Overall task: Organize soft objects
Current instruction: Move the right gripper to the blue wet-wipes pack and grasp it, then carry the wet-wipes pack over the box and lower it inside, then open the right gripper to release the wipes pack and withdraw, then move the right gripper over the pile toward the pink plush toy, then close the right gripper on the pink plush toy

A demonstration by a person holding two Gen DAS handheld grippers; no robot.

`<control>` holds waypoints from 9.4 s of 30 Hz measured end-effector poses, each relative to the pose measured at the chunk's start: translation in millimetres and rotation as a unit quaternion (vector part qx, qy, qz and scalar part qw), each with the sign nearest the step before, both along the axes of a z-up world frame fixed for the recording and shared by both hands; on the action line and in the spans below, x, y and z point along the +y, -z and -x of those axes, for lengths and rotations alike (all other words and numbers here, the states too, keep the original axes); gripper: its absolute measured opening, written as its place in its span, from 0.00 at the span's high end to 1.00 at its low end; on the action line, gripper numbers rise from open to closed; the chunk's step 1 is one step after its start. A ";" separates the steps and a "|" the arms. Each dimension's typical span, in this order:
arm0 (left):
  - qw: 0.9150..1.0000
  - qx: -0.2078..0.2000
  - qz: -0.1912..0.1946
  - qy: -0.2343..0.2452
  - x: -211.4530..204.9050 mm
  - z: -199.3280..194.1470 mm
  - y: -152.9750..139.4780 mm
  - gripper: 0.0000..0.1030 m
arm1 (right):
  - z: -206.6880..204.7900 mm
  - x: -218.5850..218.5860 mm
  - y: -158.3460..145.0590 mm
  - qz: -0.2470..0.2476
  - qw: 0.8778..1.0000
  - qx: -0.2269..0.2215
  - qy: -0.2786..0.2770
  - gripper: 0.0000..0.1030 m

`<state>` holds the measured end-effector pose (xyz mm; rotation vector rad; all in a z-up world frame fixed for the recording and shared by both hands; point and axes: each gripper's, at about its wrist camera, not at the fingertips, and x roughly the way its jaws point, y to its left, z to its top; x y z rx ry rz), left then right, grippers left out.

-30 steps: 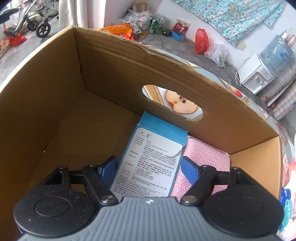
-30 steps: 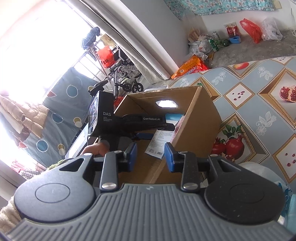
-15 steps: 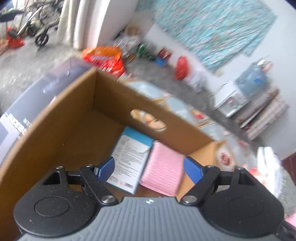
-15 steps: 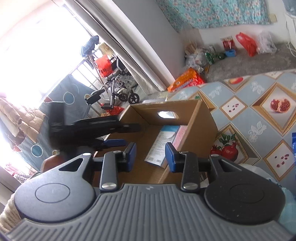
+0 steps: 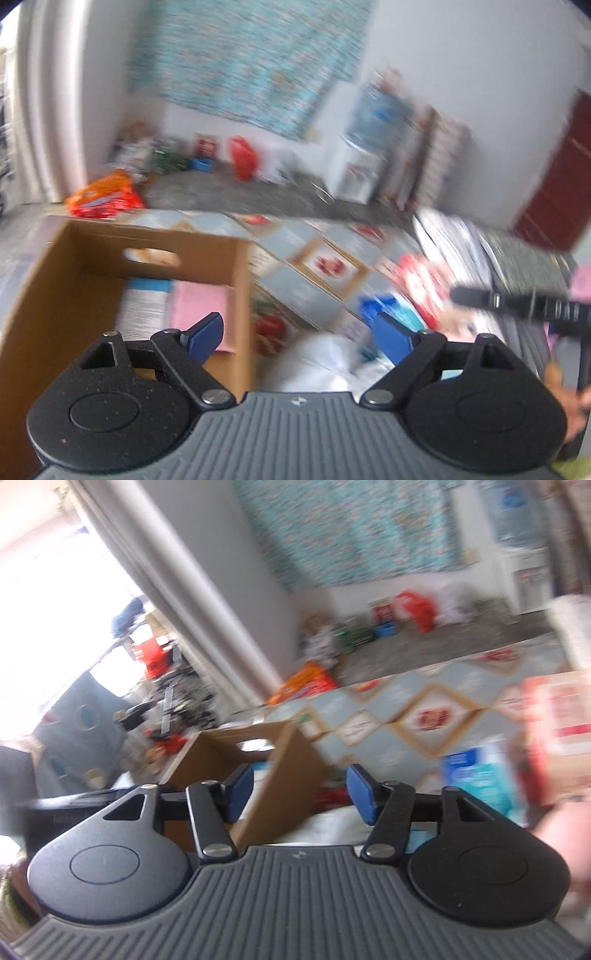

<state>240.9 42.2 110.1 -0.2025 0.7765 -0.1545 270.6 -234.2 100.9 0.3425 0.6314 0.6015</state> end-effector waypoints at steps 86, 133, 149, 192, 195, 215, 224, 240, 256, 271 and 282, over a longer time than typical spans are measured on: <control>0.982 0.148 -0.062 -0.102 170.3 -29.1 58.8 0.39 | -103.7 311.5 59.5 -0.087 0.963 0.214 -0.137 0.69; 0.986 0.057 -0.059 -0.144 195.8 83.9 60.6 0.30 | -139.1 361.7 164.5 -0.086 0.941 0.322 -0.054 0.75; 0.995 -0.061 -0.021 -0.074 116.5 149.2 50.8 0.16 | -43.3 252.4 35.9 -0.075 0.970 0.146 -0.181 0.64; 0.981 -0.099 -0.043 0.163 -147.6 228.2 196.2 0.10 | 192.0 -67.5 193.8 0.010 0.997 0.052 0.051 0.42; 0.979 -0.110 -0.046 0.166 -149.8 224.4 195.1 0.11 | 192.5 -74.3 194.9 -0.002 0.997 0.051 0.056 0.42; 0.952 -0.219 -0.034 0.209 -158.8 164.6 154.0 0.20 | 173.2 -109.5 159.0 -0.064 0.988 0.013 0.140 0.42; 0.961 -0.204 -0.028 0.185 -159.8 125.4 144.5 0.37 | 112.9 -119.2 150.3 -0.117 0.980 0.048 0.152 0.44; 0.965 -0.165 -0.023 0.201 -185.0 67.7 151.2 0.48 | 42.8 -162.1 164.7 -0.094 0.963 0.075 0.241 0.45; 0.972 -0.083 -0.042 0.216 -209.8 35.4 182.1 0.49 | -45.6 -164.5 201.3 -0.072 0.958 0.143 0.238 0.25; 0.966 -0.106 -0.077 0.224 -213.4 49.7 177.1 0.48 | -35.2 -171.9 187.5 -0.089 0.957 0.086 0.263 0.37; 0.942 -0.206 -0.121 0.236 -220.3 97.5 154.0 0.21 | 43.9 -183.8 142.1 -0.138 0.968 0.072 0.195 0.36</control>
